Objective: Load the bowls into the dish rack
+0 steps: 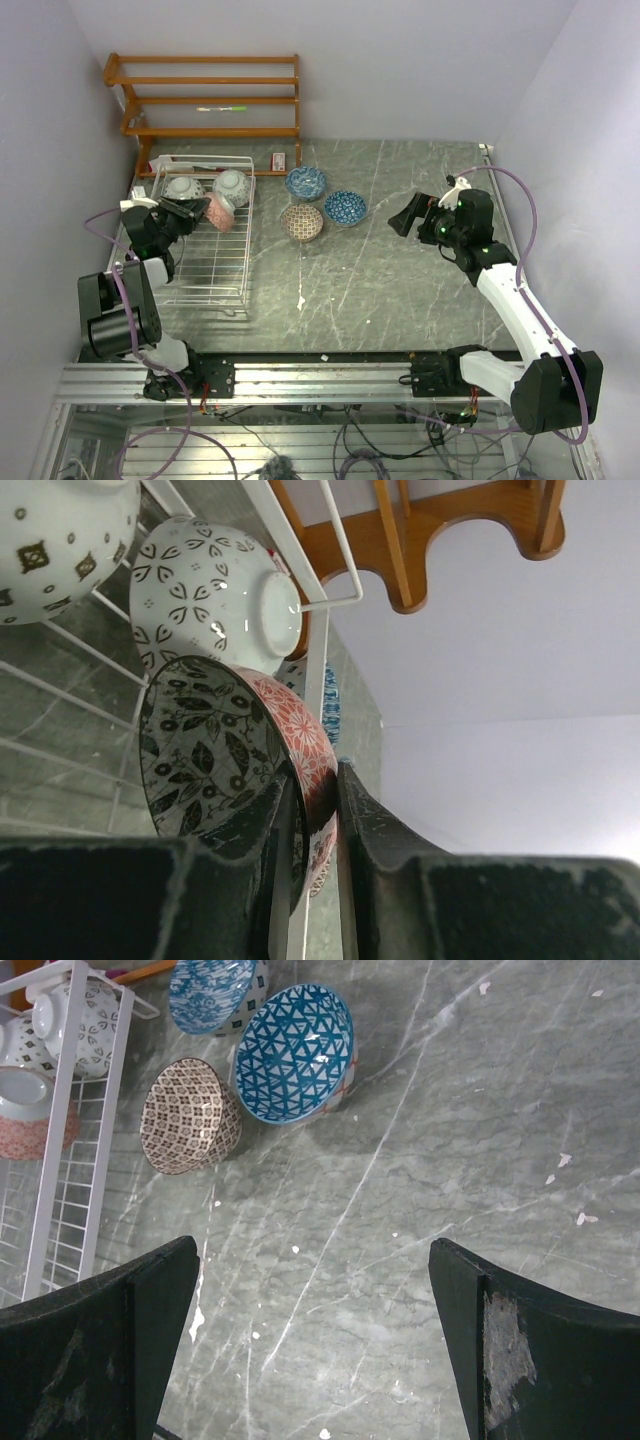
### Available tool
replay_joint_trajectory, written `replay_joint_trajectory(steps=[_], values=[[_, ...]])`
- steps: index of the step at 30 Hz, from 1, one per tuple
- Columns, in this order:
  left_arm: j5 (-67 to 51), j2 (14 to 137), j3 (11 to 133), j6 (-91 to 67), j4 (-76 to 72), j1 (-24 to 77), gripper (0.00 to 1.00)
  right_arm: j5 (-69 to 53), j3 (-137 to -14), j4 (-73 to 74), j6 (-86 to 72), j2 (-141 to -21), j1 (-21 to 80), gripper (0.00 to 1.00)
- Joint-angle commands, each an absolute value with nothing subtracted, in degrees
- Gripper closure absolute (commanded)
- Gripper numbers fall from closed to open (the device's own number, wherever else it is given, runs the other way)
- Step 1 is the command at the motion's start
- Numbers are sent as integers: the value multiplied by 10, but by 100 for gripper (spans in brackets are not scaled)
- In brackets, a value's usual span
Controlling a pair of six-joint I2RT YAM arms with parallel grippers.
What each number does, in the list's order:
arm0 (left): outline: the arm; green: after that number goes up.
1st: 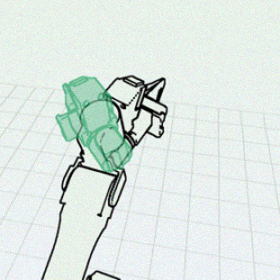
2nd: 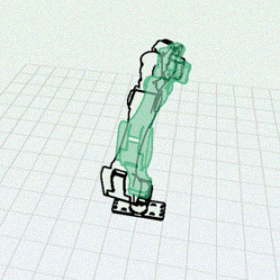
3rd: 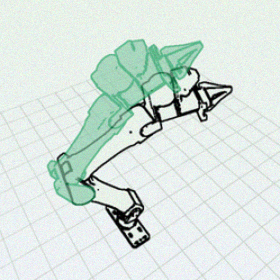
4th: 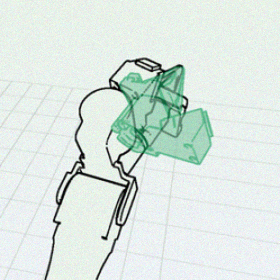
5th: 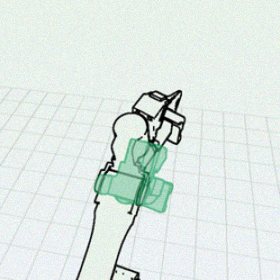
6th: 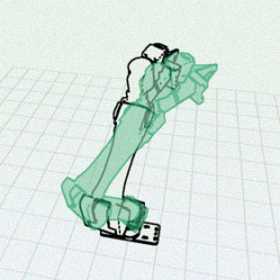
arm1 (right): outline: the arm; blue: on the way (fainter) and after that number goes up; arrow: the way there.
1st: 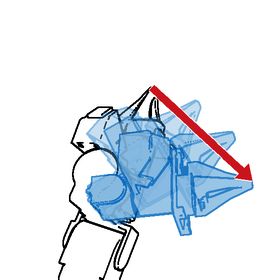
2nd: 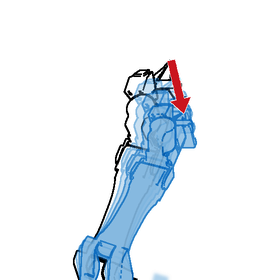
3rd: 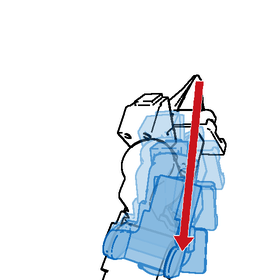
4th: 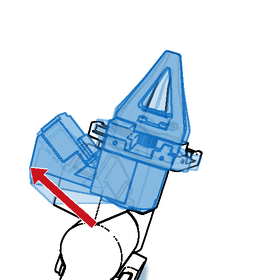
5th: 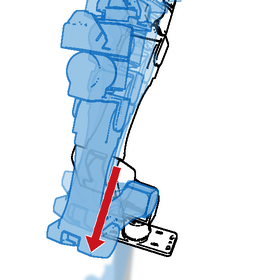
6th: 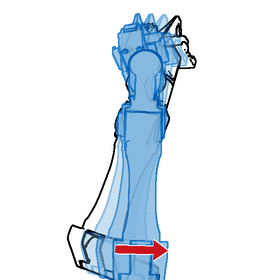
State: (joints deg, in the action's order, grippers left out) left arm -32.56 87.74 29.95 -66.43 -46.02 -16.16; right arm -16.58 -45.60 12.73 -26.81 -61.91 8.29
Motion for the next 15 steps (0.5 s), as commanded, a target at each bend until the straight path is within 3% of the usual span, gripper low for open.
replay_joint_trajectory(steps=[1,15], values=[[-248,883,269,-544,-163,-171,72,-175,-449,106,-272,-621,79,0],[-220,875,250,-507,-111,-177,66,-183,-444,104,-276,-615,79,0]])
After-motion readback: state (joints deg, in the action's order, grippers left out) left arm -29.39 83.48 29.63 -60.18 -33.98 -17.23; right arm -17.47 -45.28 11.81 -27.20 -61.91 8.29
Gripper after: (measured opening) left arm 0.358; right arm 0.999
